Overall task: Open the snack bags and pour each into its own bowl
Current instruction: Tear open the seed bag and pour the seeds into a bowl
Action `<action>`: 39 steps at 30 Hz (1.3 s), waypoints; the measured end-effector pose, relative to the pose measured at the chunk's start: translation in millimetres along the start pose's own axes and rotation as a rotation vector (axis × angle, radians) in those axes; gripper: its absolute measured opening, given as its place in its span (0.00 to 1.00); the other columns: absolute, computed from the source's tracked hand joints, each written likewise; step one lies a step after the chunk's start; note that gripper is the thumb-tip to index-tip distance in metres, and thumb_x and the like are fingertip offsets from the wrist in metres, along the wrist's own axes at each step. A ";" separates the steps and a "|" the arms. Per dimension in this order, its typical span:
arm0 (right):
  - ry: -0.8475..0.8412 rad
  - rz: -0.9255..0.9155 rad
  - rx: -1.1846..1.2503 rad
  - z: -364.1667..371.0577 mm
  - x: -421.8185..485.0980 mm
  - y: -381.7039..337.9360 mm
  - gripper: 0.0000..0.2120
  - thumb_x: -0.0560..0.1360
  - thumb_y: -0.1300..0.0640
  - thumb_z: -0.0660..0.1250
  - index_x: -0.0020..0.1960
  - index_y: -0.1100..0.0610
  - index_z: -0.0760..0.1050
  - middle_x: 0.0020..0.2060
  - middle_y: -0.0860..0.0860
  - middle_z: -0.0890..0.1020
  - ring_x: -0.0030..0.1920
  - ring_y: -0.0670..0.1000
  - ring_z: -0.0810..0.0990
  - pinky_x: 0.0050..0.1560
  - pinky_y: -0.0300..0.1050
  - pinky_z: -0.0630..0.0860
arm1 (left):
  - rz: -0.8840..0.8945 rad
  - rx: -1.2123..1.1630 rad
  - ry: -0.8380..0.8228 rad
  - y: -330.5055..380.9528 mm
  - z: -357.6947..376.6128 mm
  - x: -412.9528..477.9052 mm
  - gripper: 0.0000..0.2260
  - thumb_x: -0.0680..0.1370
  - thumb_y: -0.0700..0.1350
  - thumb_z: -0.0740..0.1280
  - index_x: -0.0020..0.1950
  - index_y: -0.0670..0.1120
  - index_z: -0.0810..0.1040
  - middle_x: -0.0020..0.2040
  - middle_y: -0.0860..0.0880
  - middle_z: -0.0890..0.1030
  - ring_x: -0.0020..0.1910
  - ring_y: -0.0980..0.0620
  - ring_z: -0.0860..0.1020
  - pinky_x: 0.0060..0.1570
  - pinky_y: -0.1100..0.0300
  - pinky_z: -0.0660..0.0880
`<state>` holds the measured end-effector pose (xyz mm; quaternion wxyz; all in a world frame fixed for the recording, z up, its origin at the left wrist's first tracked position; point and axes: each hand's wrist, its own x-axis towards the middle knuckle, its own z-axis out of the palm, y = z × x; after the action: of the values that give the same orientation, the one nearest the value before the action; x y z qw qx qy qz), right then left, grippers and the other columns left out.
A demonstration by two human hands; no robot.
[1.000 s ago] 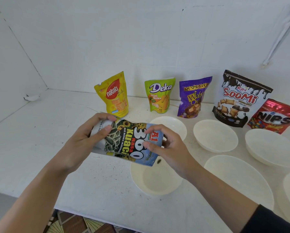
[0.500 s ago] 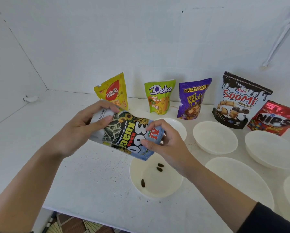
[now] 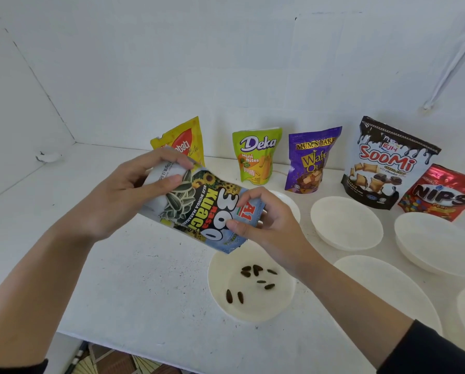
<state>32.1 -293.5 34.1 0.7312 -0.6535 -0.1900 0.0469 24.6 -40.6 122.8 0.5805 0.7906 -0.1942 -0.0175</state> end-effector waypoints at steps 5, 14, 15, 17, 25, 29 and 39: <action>0.005 -0.033 -0.012 0.4 3.0 -7.8 0.12 0.71 0.65 0.77 0.49 0.58 0.76 0.46 0.48 0.83 0.52 0.53 0.84 0.49 0.55 0.84 | 0.032 0.022 -0.048 14.2 -5.7 8.5 0.11 0.80 0.42 0.64 0.61 0.41 0.77 0.61 0.45 0.79 0.60 0.42 0.82 0.49 0.48 0.83; -0.032 0.166 -0.006 -7.2 -13.9 28.4 0.11 0.69 0.66 0.78 0.47 0.55 0.80 0.52 0.56 0.84 0.56 0.57 0.84 0.54 0.68 0.80 | -0.177 0.033 -0.083 -18.3 16.7 0.4 0.12 0.80 0.44 0.66 0.62 0.45 0.78 0.58 0.49 0.82 0.58 0.45 0.83 0.48 0.45 0.84; -0.034 0.186 -0.007 -7.8 -15.1 29.4 0.12 0.69 0.66 0.79 0.47 0.55 0.80 0.53 0.56 0.84 0.57 0.57 0.84 0.54 0.68 0.80 | -0.193 0.031 -0.081 -21.7 18.6 -0.8 0.12 0.80 0.45 0.66 0.62 0.46 0.78 0.58 0.49 0.83 0.58 0.44 0.83 0.48 0.44 0.84; -0.026 0.200 0.012 -8.8 -15.8 29.7 0.14 0.68 0.67 0.79 0.47 0.56 0.79 0.54 0.56 0.84 0.57 0.57 0.84 0.54 0.68 0.80 | -0.188 0.040 -0.068 -24.3 20.9 -2.0 0.12 0.80 0.45 0.66 0.63 0.47 0.78 0.59 0.49 0.82 0.59 0.45 0.83 0.48 0.45 0.84; 0.003 0.090 0.057 -5.7 -6.0 14.7 0.15 0.66 0.69 0.79 0.46 0.55 0.80 0.51 0.57 0.83 0.56 0.59 0.83 0.53 0.64 0.81 | -0.035 0.112 -0.067 6.7 11.1 7.6 0.11 0.82 0.40 0.65 0.64 0.44 0.79 0.65 0.50 0.79 0.63 0.49 0.81 0.48 0.57 0.83; 0.002 0.045 0.052 -4.2 -0.7 6.5 0.15 0.67 0.69 0.78 0.47 0.56 0.80 0.51 0.60 0.83 0.55 0.59 0.83 0.52 0.59 0.82 | -0.007 0.098 -0.038 13.0 6.0 8.3 0.11 0.82 0.40 0.64 0.63 0.43 0.78 0.62 0.48 0.81 0.61 0.46 0.82 0.49 0.48 0.84; -0.006 0.158 0.023 -9.7 -12.4 28.8 0.15 0.66 0.63 0.80 0.47 0.54 0.79 0.54 0.59 0.83 0.57 0.59 0.83 0.55 0.69 0.79 | -0.142 -0.016 0.054 -16.4 30.4 -4.7 0.10 0.81 0.40 0.66 0.62 0.44 0.78 0.56 0.48 0.84 0.54 0.45 0.85 0.41 0.48 0.85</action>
<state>29.1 -302.4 2.7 0.7323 -0.6577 -0.1396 0.1084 17.3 -62.6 96.7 0.5892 0.7978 -0.1219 -0.0389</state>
